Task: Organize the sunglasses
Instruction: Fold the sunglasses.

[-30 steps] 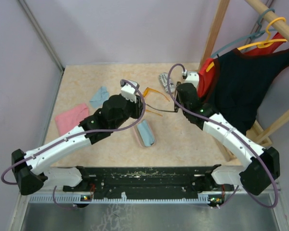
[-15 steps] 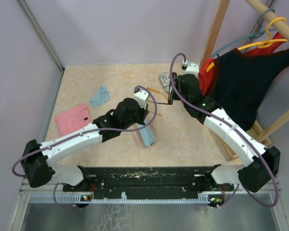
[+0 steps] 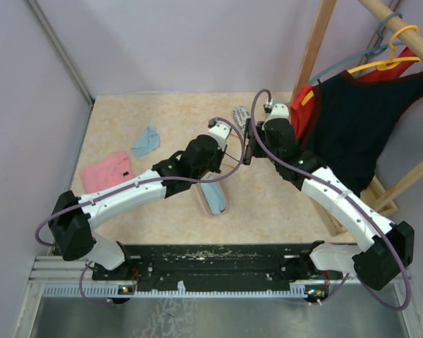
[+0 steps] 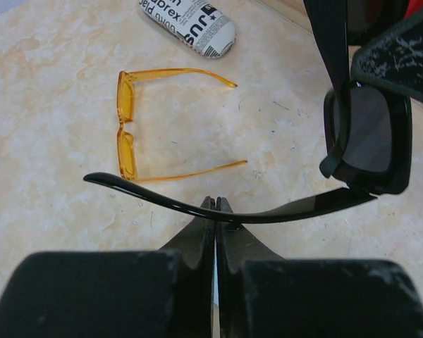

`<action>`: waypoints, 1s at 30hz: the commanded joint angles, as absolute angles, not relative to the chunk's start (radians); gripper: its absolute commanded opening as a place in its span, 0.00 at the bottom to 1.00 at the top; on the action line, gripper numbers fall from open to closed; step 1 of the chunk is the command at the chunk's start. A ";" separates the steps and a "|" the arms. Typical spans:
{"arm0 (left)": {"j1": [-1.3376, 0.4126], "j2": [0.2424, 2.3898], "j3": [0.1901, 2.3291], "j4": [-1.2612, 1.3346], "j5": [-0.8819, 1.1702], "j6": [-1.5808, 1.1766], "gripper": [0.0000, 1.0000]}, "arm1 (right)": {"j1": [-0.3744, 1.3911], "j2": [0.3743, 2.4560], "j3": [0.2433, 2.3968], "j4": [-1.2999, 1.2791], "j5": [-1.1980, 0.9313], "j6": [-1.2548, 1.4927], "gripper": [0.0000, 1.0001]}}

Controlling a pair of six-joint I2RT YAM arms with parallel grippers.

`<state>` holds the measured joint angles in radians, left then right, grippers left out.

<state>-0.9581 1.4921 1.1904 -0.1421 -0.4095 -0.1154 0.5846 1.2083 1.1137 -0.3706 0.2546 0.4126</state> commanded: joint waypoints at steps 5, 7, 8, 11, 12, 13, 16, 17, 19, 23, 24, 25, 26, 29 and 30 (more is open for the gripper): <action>-0.960 1.539 1.272 -0.117 -0.442 -0.072 0.01 | 0.587 1.151 1.079 -0.286 0.140 0.419 0.00; -0.960 1.550 1.287 -0.120 -0.431 -0.075 0.01 | 0.590 1.148 1.066 -0.275 0.120 0.423 0.00; -0.960 1.553 1.295 -0.122 -0.425 -0.075 0.01 | 0.593 1.149 1.063 -0.273 0.111 0.425 0.00; -0.961 1.565 1.311 -0.125 -0.411 -0.078 0.01 | 0.597 1.149 1.051 -0.262 0.085 0.428 0.00; -0.962 1.570 1.316 -0.127 -0.407 -0.078 0.01 | 0.599 1.150 1.047 -0.258 0.075 0.429 0.00; -0.962 1.574 1.321 -0.130 -0.402 -0.079 0.01 | 0.600 1.151 1.043 -0.253 0.064 0.429 0.00; -0.962 1.583 1.332 -0.130 -0.386 -0.083 0.01 | 0.601 1.156 1.032 -0.229 0.023 0.438 0.00; -0.962 1.585 1.333 -0.132 -0.382 -0.085 0.01 | 0.602 1.158 1.030 -0.223 0.011 0.439 0.00; -0.962 1.593 1.341 -0.139 -0.376 -0.088 0.01 | 0.601 1.166 1.027 -0.213 -0.014 0.442 0.00; -0.962 1.609 1.354 -0.145 -0.374 -0.086 0.01 | 0.602 1.183 1.031 -0.204 -0.058 0.442 0.00; -0.962 1.615 1.356 -0.145 -0.374 -0.085 0.01 | 0.602 1.185 1.032 -0.204 -0.065 0.442 0.00; -0.962 1.621 1.358 -0.147 -0.374 -0.085 0.01 | 0.603 1.188 1.031 -0.203 -0.068 0.443 0.00; -0.962 1.626 1.361 -0.148 -0.374 -0.084 0.01 | 0.603 1.188 1.029 -0.201 -0.072 0.443 0.00; -0.962 1.639 1.367 -0.153 -0.369 -0.086 0.01 | 0.603 1.187 1.025 -0.193 -0.087 0.442 0.00; -0.963 1.642 1.368 -0.154 -0.370 -0.084 0.01 | 0.603 1.186 1.024 -0.191 -0.089 0.442 0.00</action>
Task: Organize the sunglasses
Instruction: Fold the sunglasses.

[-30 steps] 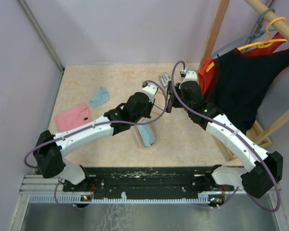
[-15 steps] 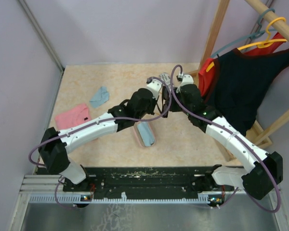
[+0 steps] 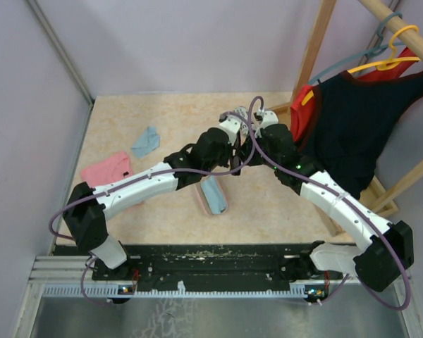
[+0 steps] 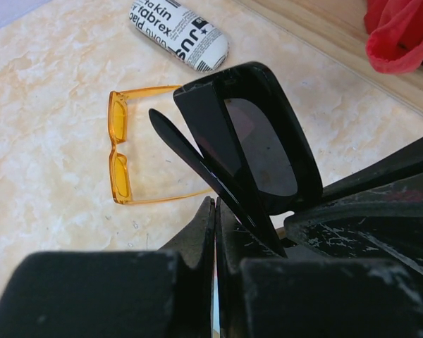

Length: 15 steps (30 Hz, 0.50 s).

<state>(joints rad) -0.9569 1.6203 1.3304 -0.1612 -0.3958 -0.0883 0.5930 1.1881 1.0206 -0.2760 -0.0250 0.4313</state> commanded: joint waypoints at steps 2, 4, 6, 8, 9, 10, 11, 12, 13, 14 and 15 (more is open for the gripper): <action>-0.962 1.641 1.367 -0.153 -0.375 -0.087 0.01 | 0.603 1.184 1.021 -0.195 -0.079 0.440 0.00; -0.962 1.629 1.361 -0.157 -0.399 -0.104 0.01 | 0.602 1.180 1.023 -0.224 -0.025 0.442 0.00; -0.958 1.597 1.339 -0.158 -0.418 -0.106 0.01 | 0.594 1.172 1.025 -0.278 0.079 0.439 0.00; -0.952 1.548 1.303 -0.149 -0.420 -0.114 0.05 | 0.569 1.162 1.019 -0.305 0.107 0.432 0.00; -0.947 1.519 1.278 -0.141 -0.413 -0.125 0.08 | 0.555 1.157 1.016 -0.317 0.108 0.427 0.00; -0.937 1.486 1.244 -0.127 -0.402 -0.136 0.11 | 0.543 1.151 1.014 -0.327 0.107 0.419 0.00; -0.924 1.458 1.209 -0.116 -0.380 -0.152 0.13 | 0.533 1.147 1.011 -0.335 0.106 0.407 0.00; -0.904 1.427 1.171 -0.107 -0.349 -0.172 0.15 | 0.528 1.141 1.009 -0.343 0.105 0.396 0.00; -0.878 1.399 1.132 -0.104 -0.321 -0.202 0.18 | 0.524 1.134 1.004 -0.349 0.102 0.387 0.00; -0.854 1.371 1.093 -0.102 -0.290 -0.236 0.21 | 0.522 1.129 1.001 -0.355 0.098 0.374 0.00; -0.826 1.343 1.040 -0.095 -0.261 -0.267 0.23 | 0.520 1.123 0.997 -0.361 0.089 0.366 0.00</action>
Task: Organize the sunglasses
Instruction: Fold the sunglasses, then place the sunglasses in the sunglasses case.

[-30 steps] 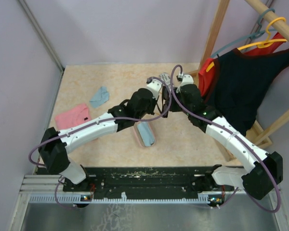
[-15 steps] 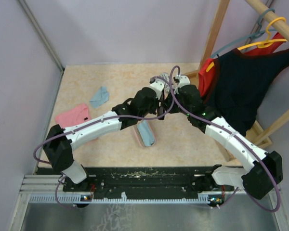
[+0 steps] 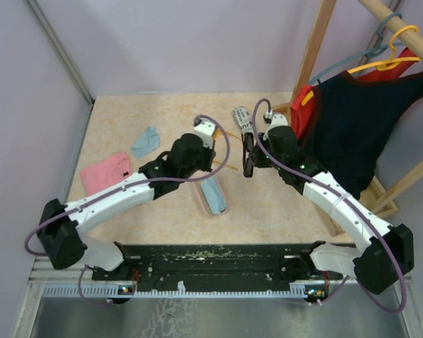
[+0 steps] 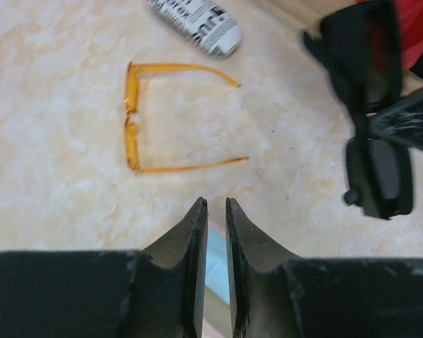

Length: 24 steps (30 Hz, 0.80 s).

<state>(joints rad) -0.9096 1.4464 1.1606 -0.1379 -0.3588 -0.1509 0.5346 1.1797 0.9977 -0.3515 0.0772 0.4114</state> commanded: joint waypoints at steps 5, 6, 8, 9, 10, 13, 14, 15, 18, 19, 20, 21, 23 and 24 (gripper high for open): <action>-0.740 1.191 0.840 -0.055 -0.194 -0.400 0.40 | 0.509 1.137 0.985 -0.385 -0.002 0.336 0.00; -0.734 1.172 0.810 -0.052 -0.195 -0.421 0.42 | 0.508 1.146 0.981 -0.384 -0.033 0.331 0.00; -0.728 1.154 0.765 -0.046 -0.187 -0.455 0.45 | 0.508 1.167 0.980 -0.373 -0.116 0.317 0.00; -0.726 1.153 0.747 -0.043 -0.177 -0.472 0.46 | 0.508 1.177 0.976 -0.360 -0.157 0.304 0.00; -0.724 1.155 0.730 -0.036 -0.167 -0.488 0.48 | 0.509 1.188 0.973 -0.347 -0.196 0.298 0.00; -0.720 1.155 0.667 -0.004 -0.156 -0.557 0.52 | 0.517 1.221 0.965 -0.327 -0.243 0.297 0.00; -0.716 1.152 0.640 0.019 -0.154 -0.600 0.53 | 0.524 1.233 0.966 -0.327 -0.243 0.298 0.00; -0.715 1.146 0.615 0.036 -0.147 -0.619 0.54 | 0.534 1.245 0.969 -0.326 -0.241 0.299 0.00; -0.713 1.132 0.544 0.112 -0.125 -0.696 0.54 | 0.576 1.281 0.978 -0.329 -0.226 0.306 0.00; -0.713 1.131 0.528 0.125 -0.120 -0.712 0.54 | 0.592 1.293 0.983 -0.332 -0.214 0.309 0.00; -0.713 1.131 0.517 0.134 -0.114 -0.722 0.54 | 0.604 1.307 0.988 -0.336 -0.204 0.313 0.00; -0.713 1.132 0.508 0.140 -0.111 -0.729 0.54 | 0.614 1.319 0.991 -0.335 -0.199 0.321 0.00; -0.714 1.134 0.497 0.147 -0.098 -0.735 0.54 | 0.630 1.341 0.991 -0.324 -0.209 0.338 0.00; -0.713 1.136 0.491 0.159 -0.087 -0.734 0.54 | 0.639 1.351 0.990 -0.313 -0.217 0.343 0.00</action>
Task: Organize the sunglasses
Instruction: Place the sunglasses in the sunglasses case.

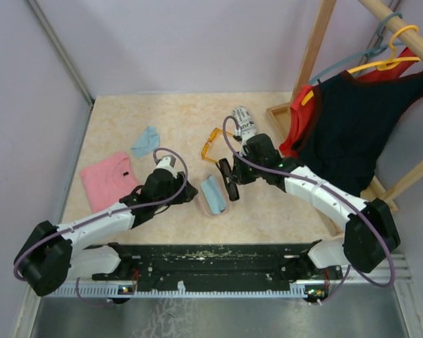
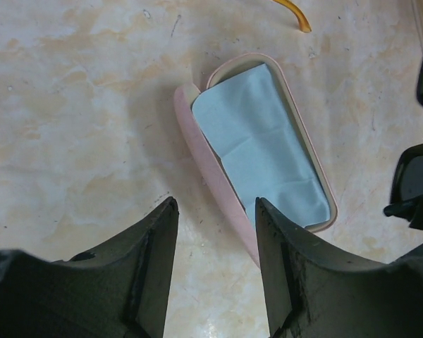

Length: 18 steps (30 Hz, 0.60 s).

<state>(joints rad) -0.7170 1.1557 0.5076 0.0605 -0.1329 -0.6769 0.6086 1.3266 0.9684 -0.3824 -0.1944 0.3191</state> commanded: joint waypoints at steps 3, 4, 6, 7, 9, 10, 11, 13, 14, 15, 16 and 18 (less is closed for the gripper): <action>-0.713 1.145 0.465 0.198 -0.053 -0.734 0.53 | 0.657 1.393 0.997 -0.297 -0.244 0.352 0.00; -0.713 1.149 0.455 0.214 -0.044 -0.733 0.52 | 0.659 1.405 1.002 -0.294 -0.252 0.354 0.00; -0.714 1.163 0.440 0.239 -0.031 -0.738 0.50 | 0.660 1.432 1.014 -0.286 -0.269 0.363 0.00; -0.713 1.169 0.433 0.254 -0.025 -0.741 0.49 | 0.660 1.446 1.022 -0.284 -0.278 0.366 0.00; -0.713 1.181 0.423 0.271 -0.013 -0.750 0.47 | 0.660 1.475 1.040 -0.285 -0.306 0.372 0.00; -0.713 1.185 0.420 0.275 -0.007 -0.756 0.47 | 0.660 1.489 1.053 -0.285 -0.319 0.375 0.00; -0.713 1.189 0.419 0.276 -0.001 -0.760 0.46 | 0.662 1.502 1.062 -0.288 -0.327 0.379 0.00; -0.713 1.192 0.412 0.276 0.000 -0.767 0.46 | 0.666 1.523 1.078 -0.292 -0.338 0.385 0.00; -0.713 1.191 0.409 0.277 -0.001 -0.771 0.46 | 0.668 1.537 1.084 -0.294 -0.343 0.388 0.00; -0.713 1.191 0.405 0.279 -0.004 -0.771 0.46 | 0.670 1.547 1.090 -0.295 -0.348 0.389 0.00; -0.713 1.192 0.402 0.282 -0.006 -0.772 0.46 | 0.670 1.558 1.095 -0.296 -0.354 0.392 0.00; -0.713 1.204 0.407 0.287 -0.007 -0.763 0.46 | 0.674 1.578 1.103 -0.297 -0.362 0.397 0.00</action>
